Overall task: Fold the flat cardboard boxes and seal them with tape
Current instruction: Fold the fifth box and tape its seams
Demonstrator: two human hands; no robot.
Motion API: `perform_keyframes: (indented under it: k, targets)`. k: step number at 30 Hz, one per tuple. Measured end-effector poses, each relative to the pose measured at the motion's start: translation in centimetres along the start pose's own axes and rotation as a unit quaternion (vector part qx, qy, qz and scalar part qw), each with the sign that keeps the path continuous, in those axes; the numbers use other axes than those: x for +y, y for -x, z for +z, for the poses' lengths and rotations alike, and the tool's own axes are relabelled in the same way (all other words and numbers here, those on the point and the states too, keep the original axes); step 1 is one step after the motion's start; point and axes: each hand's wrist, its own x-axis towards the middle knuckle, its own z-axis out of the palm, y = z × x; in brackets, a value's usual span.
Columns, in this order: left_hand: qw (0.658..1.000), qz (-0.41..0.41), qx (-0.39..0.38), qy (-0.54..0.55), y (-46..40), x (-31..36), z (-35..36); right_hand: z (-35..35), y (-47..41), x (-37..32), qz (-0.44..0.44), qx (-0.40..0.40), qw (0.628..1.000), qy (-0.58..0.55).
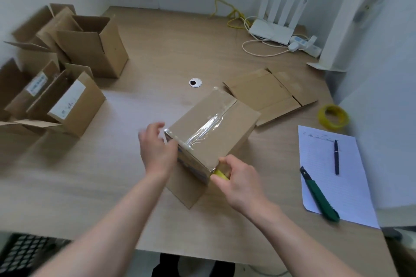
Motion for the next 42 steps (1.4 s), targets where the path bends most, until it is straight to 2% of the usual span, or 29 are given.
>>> perform_keyframes:
  k: [1,2,4,5,6,7,9,14,20,23,26,29,31,33,35,38,42]
  targets:
    - [0.994,-0.071,0.021,0.084,2.9,-0.7,0.8,0.0,0.0,0.1,-0.003,0.0,1.0,0.003]
    - [0.971,-0.154,-0.01,0.183,5.9,-1.3,1.6,0.0,0.0,0.2,-0.008,0.0,1.0,0.007]
    - [0.898,-0.263,-0.157,0.317,10.9,-1.9,3.0,-0.1,-0.1,0.6,-0.016,-0.004,1.0,0.015]
    - [0.862,-0.282,-0.213,0.364,12.5,-1.9,3.6,-0.2,-0.1,0.8,-0.019,-0.011,1.0,0.021]
    - [0.832,-0.29,-0.238,0.409,13.5,-1.7,4.1,-0.4,-0.1,0.9,-0.022,-0.019,0.999,0.028]
    - [0.812,-0.295,-0.234,0.446,13.9,-1.2,4.6,-0.6,-0.2,1.1,-0.025,-0.027,0.999,0.038]
    - [0.798,-0.3,-0.199,0.484,14.3,-0.3,5.2,-1.0,-0.4,1.1,-0.034,-0.039,0.997,0.06]
    - [0.791,-0.313,-0.14,0.507,14.9,0.5,6.2,-1.9,-1.6,1.1,-0.061,-0.071,0.991,0.095]
    - [0.774,-0.38,-0.1,0.497,14.5,2.1,8.1,-2.8,-2.4,0.6,-0.041,-0.096,0.99,0.091]
    - [0.778,-0.379,-0.098,0.491,14.0,2.0,7.9,-3.4,-2.8,0.1,-0.047,-0.122,0.986,0.104]
    - [0.79,-0.375,-0.089,0.477,13.8,1.4,7.8,-4.7,-2.9,1.2,-0.064,-0.125,0.989,0.05]
    - [0.793,-0.372,-0.078,0.476,13.5,1.2,8.0,-6.9,-2.4,7.0,0.027,0.013,0.999,-0.035]
    - [0.792,-0.366,-0.076,0.483,13.3,1.1,8.1,-8.9,-1.3,12.9,0.133,0.09,0.986,0.044]
    - [0.796,-0.356,-0.073,0.484,13.0,0.9,8.2,-10.2,0.2,18.4,0.227,0.079,0.96,0.145]
    - [0.802,-0.349,-0.068,0.48,12.8,0.6,8.4,-10.6,1.5,22.3,0.291,0.018,0.935,0.2]
    - [0.809,-0.342,-0.071,0.473,12.8,0.2,8.6,-10.1,2.7,25.3,0.288,-0.058,0.931,0.215]
    - [0.819,-0.336,-0.077,0.458,12.7,-0.3,8.5,-9.0,3.0,25.3,0.249,-0.044,0.934,0.251]
